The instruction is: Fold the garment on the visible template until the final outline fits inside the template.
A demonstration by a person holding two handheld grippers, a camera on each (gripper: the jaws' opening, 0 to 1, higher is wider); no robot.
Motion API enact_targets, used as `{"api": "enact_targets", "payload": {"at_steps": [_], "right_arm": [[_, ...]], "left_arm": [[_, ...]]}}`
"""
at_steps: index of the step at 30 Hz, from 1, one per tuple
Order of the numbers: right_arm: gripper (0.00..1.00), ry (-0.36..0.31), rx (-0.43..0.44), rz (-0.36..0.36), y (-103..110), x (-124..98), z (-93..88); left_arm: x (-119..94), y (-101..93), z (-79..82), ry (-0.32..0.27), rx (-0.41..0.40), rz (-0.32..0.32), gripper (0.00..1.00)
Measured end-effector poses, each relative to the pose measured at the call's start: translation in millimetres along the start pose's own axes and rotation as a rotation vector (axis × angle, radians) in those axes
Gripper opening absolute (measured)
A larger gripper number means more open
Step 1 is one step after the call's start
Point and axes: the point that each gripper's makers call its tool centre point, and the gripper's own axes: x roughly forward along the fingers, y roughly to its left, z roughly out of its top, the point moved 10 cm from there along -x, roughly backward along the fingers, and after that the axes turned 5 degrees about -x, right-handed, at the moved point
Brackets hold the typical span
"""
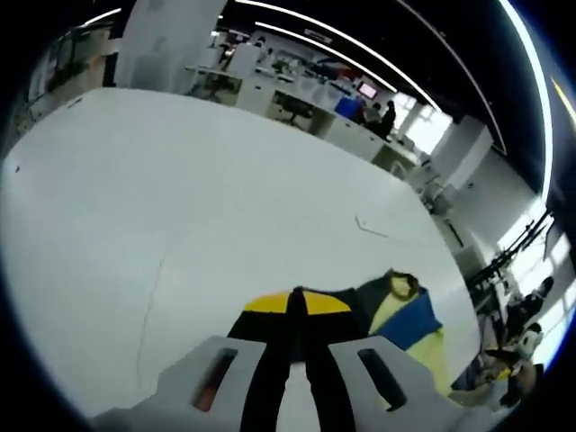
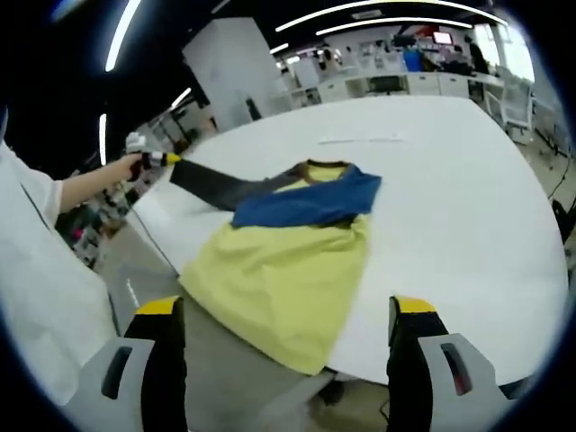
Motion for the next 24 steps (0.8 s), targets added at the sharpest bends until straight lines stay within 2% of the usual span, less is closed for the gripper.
{"api": "enact_targets", "payload": {"at_steps": [13,16,20,24], "right_arm": [[0.93,-0.028,-0.004,-0.018,10.0,-20.1,-9.9],[0.93,-0.032,-0.004,-0.028,11.3,-25.5,-13.0],[0.93,-0.040,-0.002,-0.032,14.2,-29.9,-16.0],[0.93,-0.039,-0.005,-0.032,17.0,-33.7,-19.3]], "left_arm": [[-17.4,-34.6,-3.5,-0.035,-0.059,-0.083,0.00],[-21.6,-46.2,-5.9,-0.033,-0.046,-0.094,0.00],[-21.3,-49.6,-2.8,-0.030,-0.034,-0.110,0.00],[-25.7,-60.9,-5.7,-0.026,-0.029,-0.128,0.00]]}}
